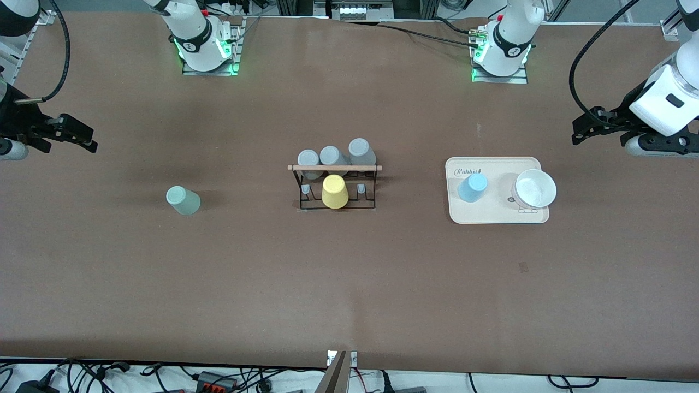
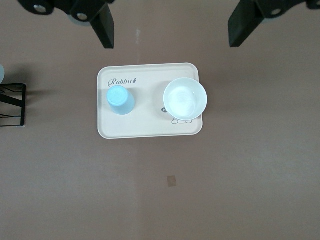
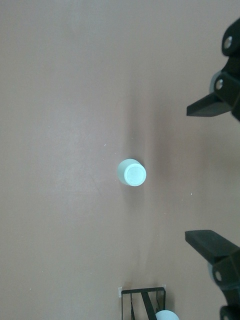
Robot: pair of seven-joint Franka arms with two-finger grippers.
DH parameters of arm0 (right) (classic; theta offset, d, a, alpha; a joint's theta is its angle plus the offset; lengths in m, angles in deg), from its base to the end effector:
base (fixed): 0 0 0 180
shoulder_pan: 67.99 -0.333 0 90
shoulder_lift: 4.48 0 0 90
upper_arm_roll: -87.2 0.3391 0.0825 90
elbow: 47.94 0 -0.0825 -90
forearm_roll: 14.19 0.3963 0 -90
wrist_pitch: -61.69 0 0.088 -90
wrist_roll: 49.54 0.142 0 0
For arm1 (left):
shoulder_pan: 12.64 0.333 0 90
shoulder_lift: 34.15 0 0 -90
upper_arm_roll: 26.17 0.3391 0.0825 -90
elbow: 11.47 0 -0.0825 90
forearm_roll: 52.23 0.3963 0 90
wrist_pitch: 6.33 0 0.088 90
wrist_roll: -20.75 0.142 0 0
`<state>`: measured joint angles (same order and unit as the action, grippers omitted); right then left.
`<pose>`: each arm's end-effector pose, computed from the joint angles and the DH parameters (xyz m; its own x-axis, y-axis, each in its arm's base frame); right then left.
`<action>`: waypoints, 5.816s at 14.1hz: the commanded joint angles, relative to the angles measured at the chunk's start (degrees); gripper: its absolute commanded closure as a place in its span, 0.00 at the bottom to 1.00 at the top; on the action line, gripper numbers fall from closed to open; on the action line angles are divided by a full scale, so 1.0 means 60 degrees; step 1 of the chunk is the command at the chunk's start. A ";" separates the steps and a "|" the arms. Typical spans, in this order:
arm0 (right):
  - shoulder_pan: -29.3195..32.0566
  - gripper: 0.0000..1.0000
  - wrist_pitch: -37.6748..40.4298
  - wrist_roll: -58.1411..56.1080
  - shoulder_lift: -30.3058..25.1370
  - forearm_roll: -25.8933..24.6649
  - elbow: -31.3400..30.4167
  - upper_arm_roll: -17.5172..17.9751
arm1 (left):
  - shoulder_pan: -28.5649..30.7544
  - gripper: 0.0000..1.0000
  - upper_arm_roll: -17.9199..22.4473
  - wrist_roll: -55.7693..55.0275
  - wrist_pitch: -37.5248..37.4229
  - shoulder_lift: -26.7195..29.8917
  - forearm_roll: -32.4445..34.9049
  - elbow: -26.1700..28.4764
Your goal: Hang scattered cups on rack with three cups
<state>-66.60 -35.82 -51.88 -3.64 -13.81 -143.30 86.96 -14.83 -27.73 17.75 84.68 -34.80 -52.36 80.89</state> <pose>0.5814 -0.0157 0.5701 0.9997 0.0115 0.0231 0.0117 -0.9999 -0.0056 0.5682 -0.0375 0.5877 0.9993 -0.0130 -0.0350 -0.0130 -0.9999 0.0007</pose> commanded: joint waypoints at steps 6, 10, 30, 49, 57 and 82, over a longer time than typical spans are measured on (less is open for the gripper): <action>0.0105 0.00 0.0154 -0.0006 -0.0197 -0.0137 -0.0118 0.0127 | -0.0076 0.00 0.0056 0.0163 -0.0051 -0.0096 0.0094 -0.0232; 0.0105 0.00 0.0095 -0.0006 -0.0197 -0.0137 -0.0103 0.0127 | -0.0090 0.00 0.0041 0.0090 -0.0372 -0.0155 0.0036 -0.0217; 0.0164 0.00 0.0095 0.0009 -0.0051 -0.0064 -0.0103 0.0098 | -0.0427 0.00 -0.1336 -0.0378 0.8056 -0.1884 0.0036 0.5798; 0.0149 0.00 0.0110 0.0038 -0.0065 -0.0064 -0.0074 0.0098 | -0.0369 0.69 -0.1526 -0.0496 0.7881 -0.1782 0.0066 0.5370; 0.0149 0.00 0.0110 0.0038 -0.0065 -0.0079 -0.0074 0.0098 | -0.2416 0.69 -0.1702 -0.3828 0.4256 -0.3901 0.0051 -0.1119; 0.0135 0.00 0.0080 -0.0035 0.0052 -0.0123 -0.0074 0.0098 | -0.4837 0.71 -0.1702 -0.8978 0.4851 -0.5736 0.0652 -0.2034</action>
<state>-66.28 -35.40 -51.88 -3.21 -13.81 -143.53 86.97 -43.45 -37.96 -36.09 111.95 -67.89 -49.58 70.63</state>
